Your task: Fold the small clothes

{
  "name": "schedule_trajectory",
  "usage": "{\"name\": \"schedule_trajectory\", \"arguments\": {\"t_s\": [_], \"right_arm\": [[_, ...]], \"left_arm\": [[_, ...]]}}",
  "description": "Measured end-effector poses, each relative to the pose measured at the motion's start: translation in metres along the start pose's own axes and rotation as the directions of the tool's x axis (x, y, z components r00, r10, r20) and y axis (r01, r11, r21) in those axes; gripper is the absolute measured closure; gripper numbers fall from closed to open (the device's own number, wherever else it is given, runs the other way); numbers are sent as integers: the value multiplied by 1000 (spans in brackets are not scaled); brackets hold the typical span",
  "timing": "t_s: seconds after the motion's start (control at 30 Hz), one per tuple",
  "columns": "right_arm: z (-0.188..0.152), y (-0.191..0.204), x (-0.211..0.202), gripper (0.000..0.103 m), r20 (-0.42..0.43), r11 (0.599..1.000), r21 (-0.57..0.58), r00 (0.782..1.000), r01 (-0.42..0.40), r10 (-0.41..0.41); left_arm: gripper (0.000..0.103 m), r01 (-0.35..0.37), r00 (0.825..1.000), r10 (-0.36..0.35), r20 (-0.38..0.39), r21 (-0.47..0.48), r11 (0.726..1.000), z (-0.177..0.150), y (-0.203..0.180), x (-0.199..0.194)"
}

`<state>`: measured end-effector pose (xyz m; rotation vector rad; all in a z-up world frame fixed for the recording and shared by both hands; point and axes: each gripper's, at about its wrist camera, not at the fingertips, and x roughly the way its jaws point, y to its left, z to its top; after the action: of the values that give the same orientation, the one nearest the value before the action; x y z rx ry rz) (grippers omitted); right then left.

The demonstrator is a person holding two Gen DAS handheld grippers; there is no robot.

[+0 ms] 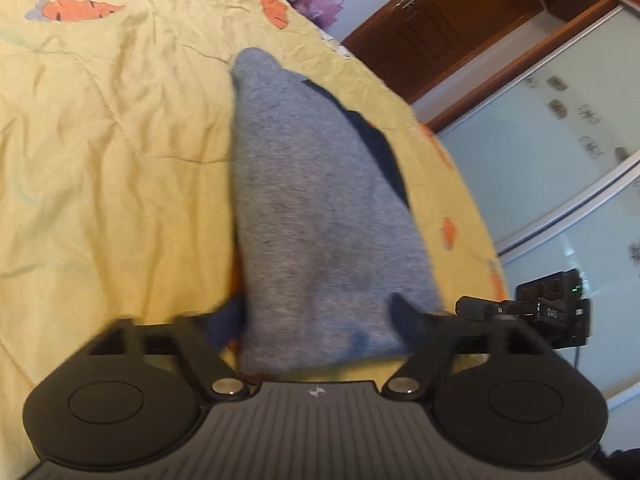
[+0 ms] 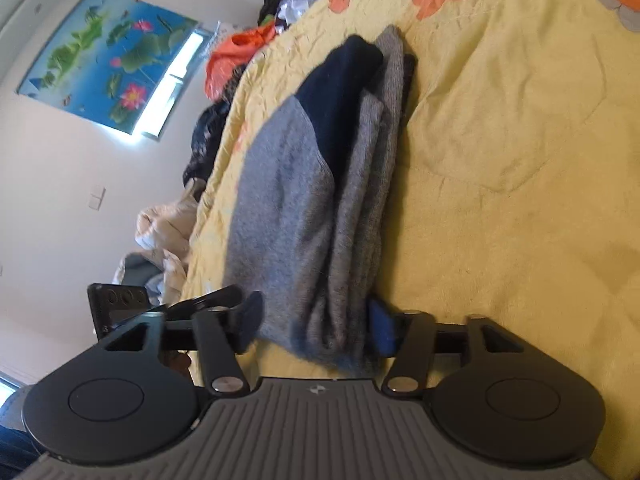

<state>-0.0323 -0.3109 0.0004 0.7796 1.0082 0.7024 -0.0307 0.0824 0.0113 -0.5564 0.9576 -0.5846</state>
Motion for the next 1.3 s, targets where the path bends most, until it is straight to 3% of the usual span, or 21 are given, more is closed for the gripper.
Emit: {"name": "schedule_trajectory", "arguments": {"t_s": [0.17, 0.2, 0.23, 0.27, 0.3, 0.33, 0.43, 0.6, 0.73, 0.77, 0.83, 0.87, 0.93, 0.97, 1.1, 1.17, 1.27, 1.3], "right_arm": [[-2, 5, 11, 27, -28, 1000, -22, 999, 19, -20], [-2, 7, 16, 31, -43, 1000, -26, 999, 16, -17], [-3, 9, 23, 37, -70, 999, -37, 997, 18, -21], [-5, 12, 27, 39, -73, 998, -53, 997, 18, -22], [-6, 13, 31, 48, -79, 998, -54, 996, 23, -28], [-7, 12, 36, 65, -98, 999, -44, 995, 24, -29], [-16, 14, 37, 72, -95, 998, -61, 995, 18, -24], [-32, 29, 11, 73, -93, 994, -105, 996, -22, 13], [-41, 12, 13, 69, -127, 998, -59, 992, 16, -24], [-41, 8, 11, 68, -122, 1000, -25, 992, 0, -3], [-33, 10, 1, 50, -110, 1000, -12, 994, -9, 8], [-26, 14, -9, 45, -67, 999, -34, 998, -3, 1], [-4, 19, -29, 26, 50, 997, -75, 999, 9, -5], [9, 21, -35, 23, 93, 995, -91, 995, 33, -25], [63, 32, -21, 22, 193, 976, -162, 974, 147, -115], [85, 35, 1, 23, 214, 971, -170, 968, 168, -129], [112, 34, 46, 30, 192, 950, -187, 958, 251, -215], [116, 31, 60, 37, 170, 946, -187, 957, 265, -234]], "left_arm": [[16, -48, 999, 47, 22, 49, 998, -3, -12, 8], [33, -69, 997, 67, 24, 53, 996, -2, -15, 11], [58, -92, 996, 92, 19, 54, 994, -1, -16, 14], [69, -127, 992, 126, 18, 53, 990, -1, -17, 15], [84, -157, 988, 157, 10, 54, 986, 0, -16, 17], [87, -157, 988, 157, 1, 53, 986, 0, -15, 16], [91, -179, 984, 179, 12, 97, 979, -4, -21, 6], [91, -166, 986, 167, 9, 171, 971, -16, -34, -16], [86, -205, 978, 210, -10, 187, 961, -29, -24, -6], [83, -197, 980, 201, -4, 191, 962, -28, -24, -9], [61, -218, 975, 221, 8, 213, 952, -21, -28, -18], [53, -243, 970, 239, 42, 234, 942, -17, -30, -28], [23, -310, 948, 272, 167, 288, 906, -7, -39, -45], [20, -343, 933, 283, 221, 318, 884, -1, -44, -50], [19, -453, 874, 331, 357, 348, 821, 34, -58, -34], [19, -480, 857, 340, 388, 357, 802, 45, -65, -10], [19, -469, 873, 309, 377, 479, 742, 43, -89, 30], [19, -466, 878, 299, 374, 523, 714, 40, -97, 43]]}}
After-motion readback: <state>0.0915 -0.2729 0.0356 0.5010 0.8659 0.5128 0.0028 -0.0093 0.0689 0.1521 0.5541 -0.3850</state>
